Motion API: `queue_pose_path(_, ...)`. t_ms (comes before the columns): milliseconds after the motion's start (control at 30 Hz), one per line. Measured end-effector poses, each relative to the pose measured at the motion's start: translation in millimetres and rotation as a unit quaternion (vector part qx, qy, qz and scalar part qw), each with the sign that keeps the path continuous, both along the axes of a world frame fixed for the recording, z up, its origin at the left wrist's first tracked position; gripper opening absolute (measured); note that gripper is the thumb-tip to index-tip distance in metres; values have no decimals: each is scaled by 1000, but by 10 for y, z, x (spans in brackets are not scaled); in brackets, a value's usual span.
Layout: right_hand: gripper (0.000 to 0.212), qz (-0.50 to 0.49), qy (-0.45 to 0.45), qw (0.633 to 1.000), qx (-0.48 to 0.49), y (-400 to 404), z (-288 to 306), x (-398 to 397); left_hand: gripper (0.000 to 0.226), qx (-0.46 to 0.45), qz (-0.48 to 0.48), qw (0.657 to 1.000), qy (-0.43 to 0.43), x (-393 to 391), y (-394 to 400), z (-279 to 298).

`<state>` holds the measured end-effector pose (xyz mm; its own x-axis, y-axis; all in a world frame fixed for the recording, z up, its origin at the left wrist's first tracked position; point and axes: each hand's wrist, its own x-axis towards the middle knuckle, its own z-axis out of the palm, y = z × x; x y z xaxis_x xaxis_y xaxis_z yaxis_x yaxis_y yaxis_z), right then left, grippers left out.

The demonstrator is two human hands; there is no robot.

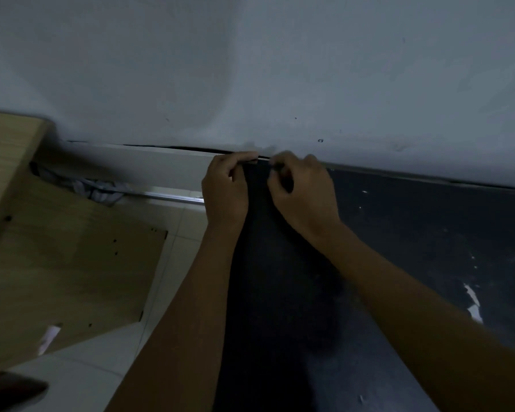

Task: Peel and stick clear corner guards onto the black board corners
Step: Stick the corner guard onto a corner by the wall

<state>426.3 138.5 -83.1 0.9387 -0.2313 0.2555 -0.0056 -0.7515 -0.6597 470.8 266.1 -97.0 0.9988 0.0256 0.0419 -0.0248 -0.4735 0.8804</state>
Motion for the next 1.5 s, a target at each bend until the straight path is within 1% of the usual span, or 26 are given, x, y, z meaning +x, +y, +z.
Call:
queue_pose_path(67, 18, -7, -3, 1000, 13, -45, 3, 242, 37, -3, 2, 1000, -9, 2, -2, -15)
queue_pose_path(133, 15, 12, 3, 999, 30, -30, -69, 364, 33, 0, 6, 1000, -21, 9, -12, -29)
queue_pose_path(233, 17, -17, 46, 998, 49, 11, -124, 379, 20, -34, 32, 999, -17, 18, -5, -34)
queue_pose_path(300, 24, -42, 75, 995, 54, 23, -83, 415, 18, -95, 50, 994, 38, 31, 26, -17)
queue_pose_path(367, 32, -63, 108, 990, 69, 30, -28, 465, 24, -167, 63, 979, 100, 28, 62, 6)
queue_pose_path(467, 44, -74, 127, 988, 40, 42, -46, 531, 29, -200, 81, 968, 130, 36, 83, 27)
queue_pose_path(533, 46, -79, 125, 989, 20, 43, -84, 539, 31, -219, 91, 961, 146, 41, 91, 15)
queue_pose_path(600, 45, -79, 126, 989, 25, 40, -95, 535, 32, -238, 101, 952, 162, 46, 102, -9)
queue_pose_path(700, 41, -73, 134, 988, 28, 55, -61, 520, 32, -232, 119, 950, 173, 51, 114, -28)
queue_pose_path(800, 40, -70, 138, 988, 22, 62, -52, 507, 33, -200, 123, 956, 175, 44, 99, -16)
queue_pose_path(1000, 40, -65, 140, 988, 13, 65, -52, 504, 51, -120, 122, 963, 208, 89, 17, 35)
queue_pose_path(1067, 40, -66, 133, 989, 7, 70, -62, 501, 50, -109, 120, 964, 209, 110, 4, 33)
queue_pose_path(1167, 40, -66, 118, 991, 0, 70, -84, 502, 42, -89, 116, 971, 189, 110, -8, 22)
queue_pose_path(1367, 35, -58, 116, 991, 1, 60, -65, 483, 39, -115, 141, 962, 205, 84, 1, 59)
queue_pose_path(1433, 34, -57, 115, 992, 10, 50, -64, 478, 41, -158, 151, 949, 226, 50, 13, 78)
queue_pose_path(1500, 33, -58, 114, 992, 20, 52, -62, 477, 46, -218, 165, 927, 258, 18, 33, 106)
